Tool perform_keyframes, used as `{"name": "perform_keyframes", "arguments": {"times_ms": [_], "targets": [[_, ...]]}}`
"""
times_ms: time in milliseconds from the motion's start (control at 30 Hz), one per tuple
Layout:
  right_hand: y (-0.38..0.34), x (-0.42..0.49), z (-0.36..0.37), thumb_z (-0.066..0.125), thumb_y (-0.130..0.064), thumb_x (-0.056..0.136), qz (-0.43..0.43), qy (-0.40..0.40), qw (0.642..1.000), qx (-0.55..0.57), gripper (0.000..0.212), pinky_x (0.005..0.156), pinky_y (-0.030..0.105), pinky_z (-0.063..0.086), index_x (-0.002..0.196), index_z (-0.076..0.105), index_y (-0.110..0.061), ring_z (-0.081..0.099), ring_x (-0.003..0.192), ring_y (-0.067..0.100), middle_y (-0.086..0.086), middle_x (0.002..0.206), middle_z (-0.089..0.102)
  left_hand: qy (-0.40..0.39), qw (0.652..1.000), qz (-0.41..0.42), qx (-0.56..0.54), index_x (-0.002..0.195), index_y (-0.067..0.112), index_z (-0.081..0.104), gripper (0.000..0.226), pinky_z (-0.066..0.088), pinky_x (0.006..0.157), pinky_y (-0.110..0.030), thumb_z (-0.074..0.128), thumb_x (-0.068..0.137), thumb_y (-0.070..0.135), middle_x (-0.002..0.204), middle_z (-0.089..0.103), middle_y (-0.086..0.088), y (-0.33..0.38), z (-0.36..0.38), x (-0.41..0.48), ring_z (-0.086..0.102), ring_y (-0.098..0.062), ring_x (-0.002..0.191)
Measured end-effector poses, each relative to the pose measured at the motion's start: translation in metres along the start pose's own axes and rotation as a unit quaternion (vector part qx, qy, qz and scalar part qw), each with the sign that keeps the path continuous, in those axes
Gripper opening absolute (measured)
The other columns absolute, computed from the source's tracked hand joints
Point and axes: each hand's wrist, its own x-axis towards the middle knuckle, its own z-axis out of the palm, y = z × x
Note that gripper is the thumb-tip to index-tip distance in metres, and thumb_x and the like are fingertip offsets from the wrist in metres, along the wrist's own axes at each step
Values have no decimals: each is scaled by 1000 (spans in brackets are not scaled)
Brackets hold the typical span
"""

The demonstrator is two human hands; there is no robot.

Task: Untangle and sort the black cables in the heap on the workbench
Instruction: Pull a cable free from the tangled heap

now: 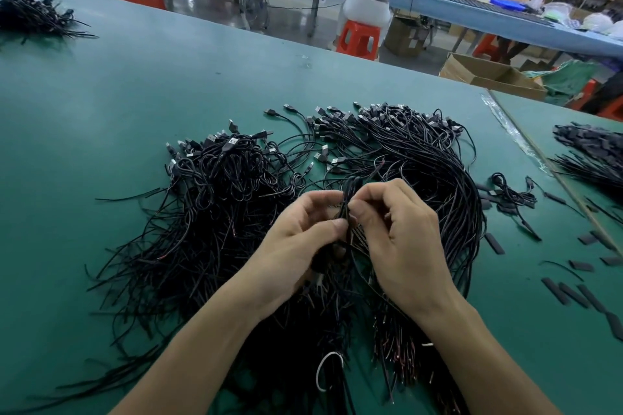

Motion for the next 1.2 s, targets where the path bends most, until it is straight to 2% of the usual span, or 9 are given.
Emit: {"name": "perform_keyframes", "arguments": {"times_ms": [133, 233, 367, 533, 600, 800, 967, 1033, 1200], "targets": [[-2, 3, -3, 64, -9, 95, -32, -24, 999, -2, 20, 76, 5, 39, 91, 58, -28, 57, 86, 0, -17, 90, 56, 40, 969, 88, 226, 91, 26, 64, 28, 40, 60, -14, 73, 75, 47, 73, 55, 14, 1, -5, 0, 48, -1, 63], [-2, 2, -1, 63, -9, 95, -19, -35, 999, 5, 18, 75, 7, 40, 90, 60, -26, 58, 85, 3, -14, 90, 58, 92, 921, 167, 340, 89, 43, 61, 15, 38, 56, -12, 67, 79, 53, 73, 48, 14, -3, -4, 1, 46, 1, 60], [-2, -4, 7, 64, -9, 95, 28, -27, 998, 49, 15, 74, 7, 43, 91, 62, -24, 60, 86, 2, -13, 90, 61, 68, 925, 206, 312, 89, 54, 64, 25, 35, 49, -9, 65, 94, 29, 65, 57, 15, -7, -2, -1, 46, 0, 51], [0, -9, 11, 60, -18, 98, 96, -31, 984, 144, 12, 57, 26, 44, 87, 65, -22, 54, 64, 4, -12, 76, 64, 96, 943, 232, 218, 119, 26, 69, 36, 54, 81, -18, 52, 99, 2, 101, 75, 10, -2, -1, 1, 71, -7, 94], [1, -12, 12, 58, -20, 99, 118, -41, 978, 167, 16, 54, 45, 41, 85, 65, -22, 46, 57, 12, -6, 66, 59, 78, 966, 212, 122, 119, 23, 72, 36, 53, 83, -18, 45, 101, 6, 104, 76, 2, 0, -1, 1, 71, -12, 99], [8, -12, 17, 60, -21, 98, 152, -68, 970, 174, 14, 67, 41, 50, 88, 69, -21, 57, 67, 24, -3, 76, 68, 45, 987, 129, -88, 112, 25, 66, 40, 52, 72, -20, 40, 95, 50, 90, 75, -6, 4, 3, -2, 70, -15, 88], [20, -11, 17, 59, -18, 99, 194, -50, 962, 186, 17, 53, 25, 39, 83, 67, -18, 44, 55, 5, -12, 60, 56, 52, 978, 198, 37, 92, 21, 67, 6, 53, 61, -20, 69, 87, 23, 71, 68, 3, 2, -1, -2, 62, -6, 62], [21, -7, 13, 60, -17, 98, 195, -12, 960, 200, 17, 55, 24, 44, 82, 67, -17, 46, 57, 5, -13, 61, 56, 69, 968, 197, 136, 92, 29, 64, 27, 53, 54, -32, 83, 75, 22, 78, 62, 14, -3, -4, -2, 52, -4, 63], [12, -6, 13, 60, -14, 97, 146, 13, 966, 211, 16, 65, 17, 48, 84, 66, -21, 54, 64, -1, -17, 69, 63, 129, 952, 165, 225, 80, 30, 57, 33, 41, 49, -25, 88, 73, 34, 60, 51, 10, -12, -3, 2, 45, -9, 52]]}}
